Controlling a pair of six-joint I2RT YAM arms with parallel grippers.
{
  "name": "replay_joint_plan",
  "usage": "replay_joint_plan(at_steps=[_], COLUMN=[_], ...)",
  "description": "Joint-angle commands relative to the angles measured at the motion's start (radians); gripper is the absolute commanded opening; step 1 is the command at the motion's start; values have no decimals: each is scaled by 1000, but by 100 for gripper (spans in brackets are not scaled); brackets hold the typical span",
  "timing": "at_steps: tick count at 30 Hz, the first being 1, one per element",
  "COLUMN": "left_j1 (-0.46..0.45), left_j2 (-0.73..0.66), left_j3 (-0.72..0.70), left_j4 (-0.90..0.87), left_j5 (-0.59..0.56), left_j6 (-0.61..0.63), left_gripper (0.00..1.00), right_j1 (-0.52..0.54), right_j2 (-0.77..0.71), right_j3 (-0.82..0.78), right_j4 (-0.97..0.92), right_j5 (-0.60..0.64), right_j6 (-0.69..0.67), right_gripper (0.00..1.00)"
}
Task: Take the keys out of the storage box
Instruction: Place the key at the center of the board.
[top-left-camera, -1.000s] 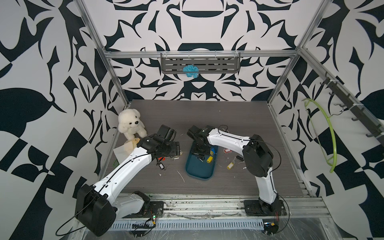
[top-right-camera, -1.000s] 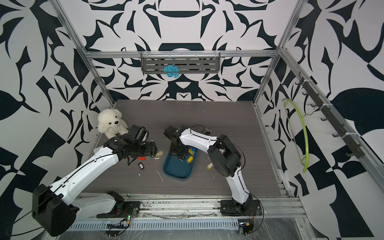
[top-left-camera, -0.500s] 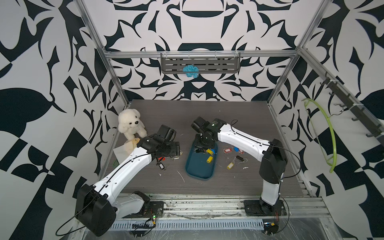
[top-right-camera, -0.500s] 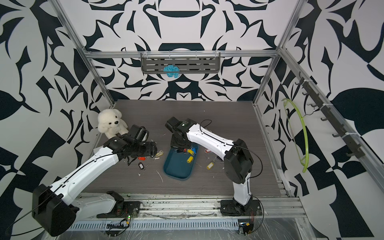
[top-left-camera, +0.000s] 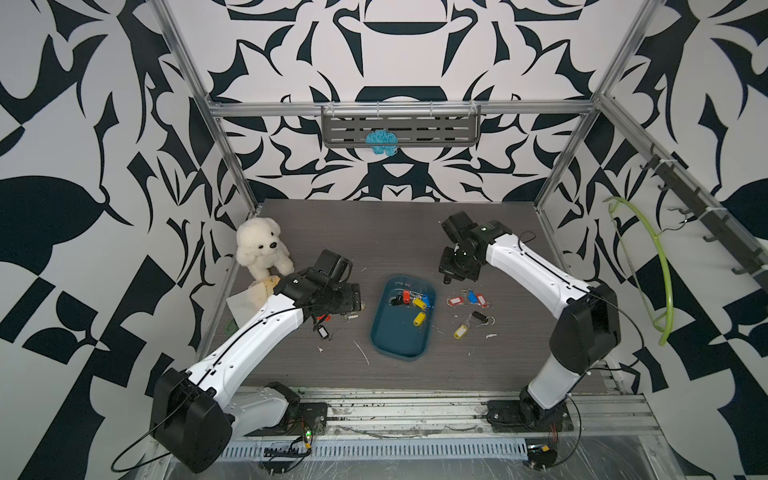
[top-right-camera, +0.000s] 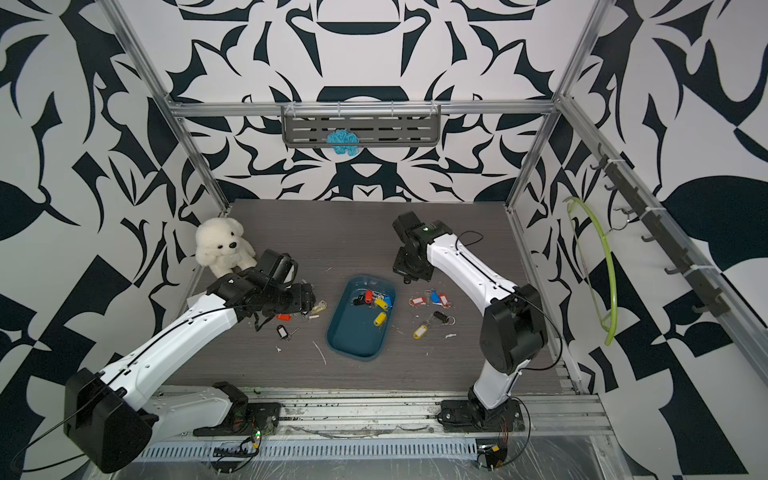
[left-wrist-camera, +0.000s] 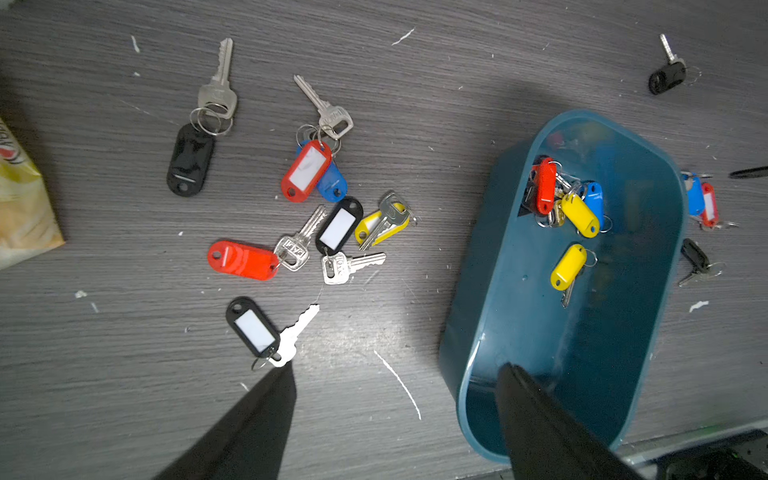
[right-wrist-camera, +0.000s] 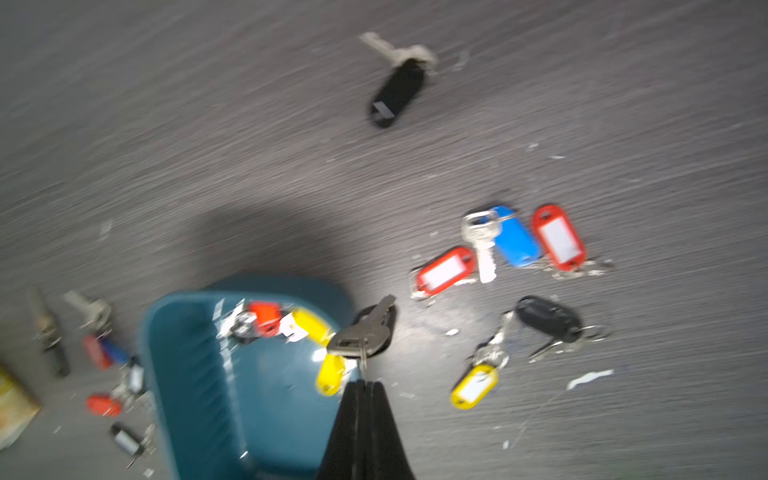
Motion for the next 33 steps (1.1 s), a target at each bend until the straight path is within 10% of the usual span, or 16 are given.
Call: replay_joint_plan(at_steps=[1,7,10,14,27,33], left_j1=[-3,-24,-36,-55,-207,-244], left_j2=[-7,6,20,53,323,455], left_j3=[15,35,52,98,322,393], left_j4=[-11,-11,-15,-24,-11,64], left_j5=[24,23,18,-3,-47,-2], left_j6=[-16,-27,-26,-13,46,88], left_gripper=[84,83,83,83,76,22], right_j1=[-44,-132,-151,-156,-158,-158], right_j2=[34,127,142,112,-276,-454], right_j3=[-5,8,29,41,-254,-388], right_j4=[23,68,64,47,117,131], right_j5=[-15,-59,-71,-56,-68,-43], right_j6=[-81,-119,-131,-139,-115,-103], right_gripper=[0,0,37,44,14,3])
